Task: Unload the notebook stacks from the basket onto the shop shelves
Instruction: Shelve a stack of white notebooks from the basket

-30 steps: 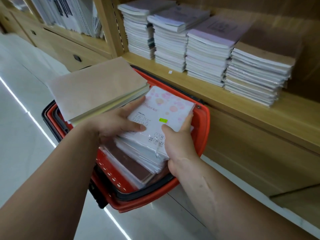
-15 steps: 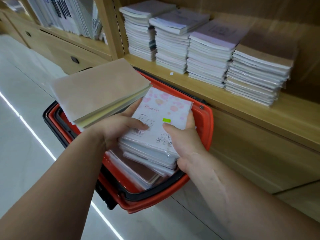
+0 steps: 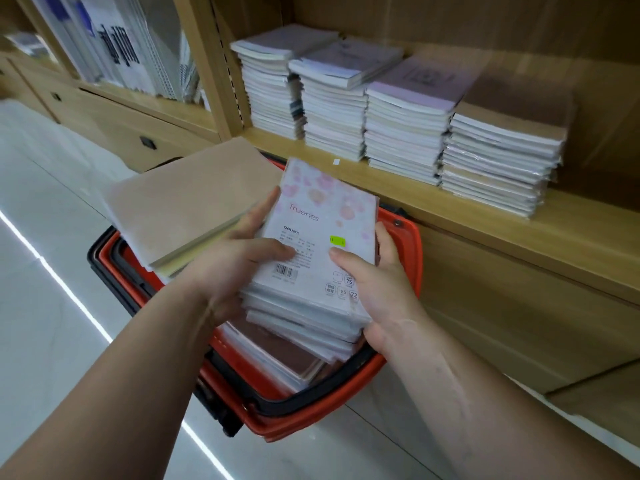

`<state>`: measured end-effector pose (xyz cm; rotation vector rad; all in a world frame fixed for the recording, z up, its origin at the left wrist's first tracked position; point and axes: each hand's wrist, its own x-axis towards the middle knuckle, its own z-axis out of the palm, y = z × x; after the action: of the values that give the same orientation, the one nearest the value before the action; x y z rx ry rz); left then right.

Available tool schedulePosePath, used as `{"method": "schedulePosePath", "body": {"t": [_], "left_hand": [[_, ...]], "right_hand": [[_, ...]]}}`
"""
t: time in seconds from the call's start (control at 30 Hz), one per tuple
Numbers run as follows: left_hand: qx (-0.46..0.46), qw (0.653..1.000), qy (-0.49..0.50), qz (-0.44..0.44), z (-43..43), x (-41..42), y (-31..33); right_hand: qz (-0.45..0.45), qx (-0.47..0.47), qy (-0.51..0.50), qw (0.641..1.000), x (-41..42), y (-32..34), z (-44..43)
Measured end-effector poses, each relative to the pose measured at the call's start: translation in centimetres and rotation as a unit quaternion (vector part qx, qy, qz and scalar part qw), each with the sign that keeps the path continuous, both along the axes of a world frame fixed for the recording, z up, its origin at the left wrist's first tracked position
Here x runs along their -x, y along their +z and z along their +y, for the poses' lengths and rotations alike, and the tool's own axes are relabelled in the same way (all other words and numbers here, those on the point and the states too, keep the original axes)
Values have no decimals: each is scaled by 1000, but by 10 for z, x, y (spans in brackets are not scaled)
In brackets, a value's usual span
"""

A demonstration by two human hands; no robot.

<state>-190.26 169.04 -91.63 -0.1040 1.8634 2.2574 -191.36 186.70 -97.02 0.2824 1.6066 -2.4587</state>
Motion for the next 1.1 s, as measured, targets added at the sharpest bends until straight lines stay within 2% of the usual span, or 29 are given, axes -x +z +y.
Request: {"method": "schedulePosePath", "body": {"t": [0.3, 0.4, 0.6, 0.73, 0.87, 1.0, 1.1], "left_hand": [[-4, 990, -24, 142, 43, -17, 61], [-30, 982, -53, 176, 65, -14, 83], [-85, 963, -127, 220, 153, 6, 108], [-112, 958, -187, 186, 223, 25, 95], [-69, 970, -202, 119, 290, 45, 70], [-57, 975, -213, 36, 333, 62, 48], [-3, 974, -224, 28, 350, 76, 33]], "right_hand": [[157, 24, -10, 987, -1, 57, 45], [200, 21, -18, 979, -2, 87, 74], [256, -59, -101, 960, -18, 133, 169], [224, -97, -166, 955, -26, 133, 237], [164, -92, -219, 958, -23, 106, 294], [89, -87, -236, 964, -10, 75, 327], [54, -105, -219, 969, 2, 54, 338]]}}
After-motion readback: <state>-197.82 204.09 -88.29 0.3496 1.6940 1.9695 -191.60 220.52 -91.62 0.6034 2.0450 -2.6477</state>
